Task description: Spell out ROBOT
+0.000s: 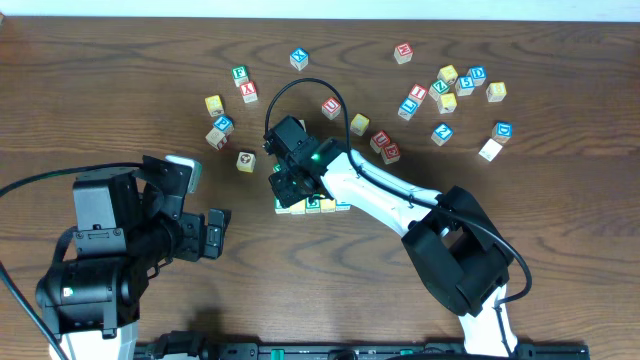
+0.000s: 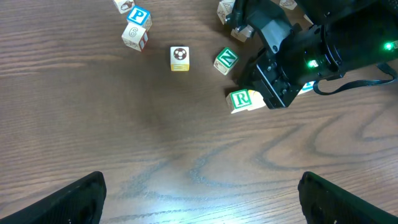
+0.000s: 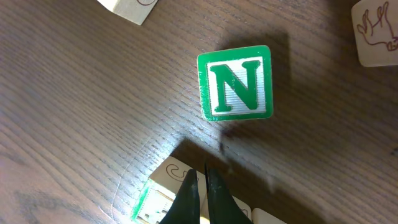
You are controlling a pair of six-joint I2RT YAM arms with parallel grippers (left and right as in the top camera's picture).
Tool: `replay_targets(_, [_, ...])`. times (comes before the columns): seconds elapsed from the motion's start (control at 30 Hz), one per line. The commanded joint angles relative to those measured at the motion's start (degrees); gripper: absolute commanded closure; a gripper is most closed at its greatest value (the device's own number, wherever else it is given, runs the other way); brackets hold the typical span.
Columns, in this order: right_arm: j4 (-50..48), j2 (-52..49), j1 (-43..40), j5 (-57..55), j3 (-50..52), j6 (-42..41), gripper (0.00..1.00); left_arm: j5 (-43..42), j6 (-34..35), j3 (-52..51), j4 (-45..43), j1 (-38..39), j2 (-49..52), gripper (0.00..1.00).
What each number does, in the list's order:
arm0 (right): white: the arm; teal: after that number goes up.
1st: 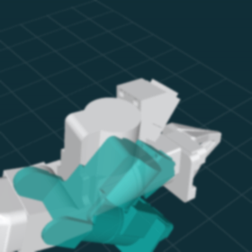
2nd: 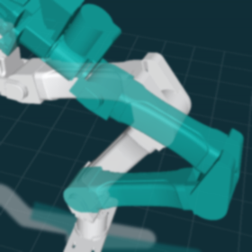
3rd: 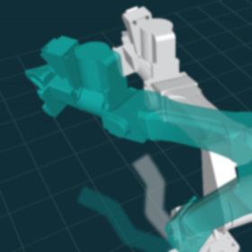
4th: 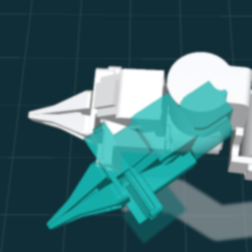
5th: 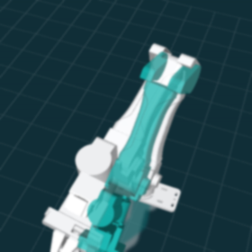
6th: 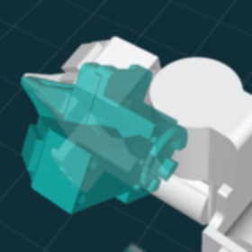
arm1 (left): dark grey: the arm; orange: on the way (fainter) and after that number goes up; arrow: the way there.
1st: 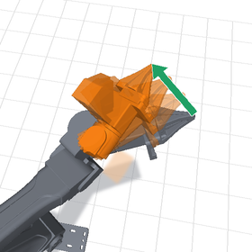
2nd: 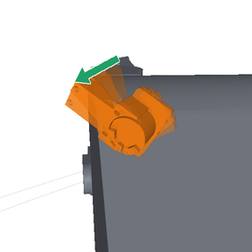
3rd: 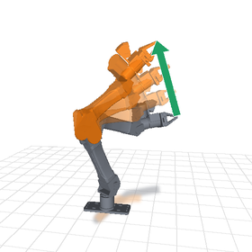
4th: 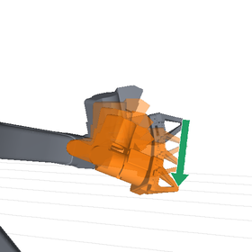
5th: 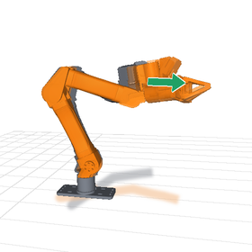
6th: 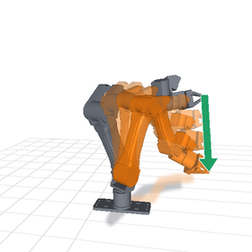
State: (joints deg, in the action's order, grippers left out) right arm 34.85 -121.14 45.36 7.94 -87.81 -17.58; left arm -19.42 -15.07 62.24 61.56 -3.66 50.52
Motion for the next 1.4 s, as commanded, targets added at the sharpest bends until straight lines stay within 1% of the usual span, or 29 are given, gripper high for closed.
replay_targets(0.0, [-0.15, -0.76, 1.27, -0.02, -0.57, -0.81, 0.99, -0.68, -0.55, 0.46, 0.13, -0.28, -0.04, 0.03])
replay_targets(0.6, [-0.85, -0.76, 1.55, -0.7, -0.57, -0.81, 0.99, -0.68, -0.55, 0.46, 0.13, -0.28, -0.04, 0.03])
replay_targets(0.8, [-3.32, -0.76, 1.22, -1.57, -0.57, -0.79, 0.99, -0.68, -0.55, 0.46, 0.13, -0.28, -0.04, 0.03])
replay_targets(0.93, [-4.24, -0.76, 0.79, 0.87, -0.57, -0.81, 0.99, -0.68, -0.55, 0.46, 0.13, -0.28, -0.04, 0.03])
replay_targets(1.13, [-4.94, -0.72, 0.57, 1.2, -0.59, -0.81, 0.99, -0.68, -0.55, 0.46, 0.13, -0.28, -0.04, 0.03])
replay_targets(1.27, [-5.53, -0.7, -0.2, 5.99, -0.59, -0.13, 0.99, -0.68, -0.55, 0.46, 0.13, -0.28, -0.04, 0.03])
replay_targets(1.37, [-4.79, -0.7, -0.37, 7.23, -0.59, -0.11, 0.99, -0.68, -0.55, 0.46, 0.13, -0.28, -0.04, 0.03])
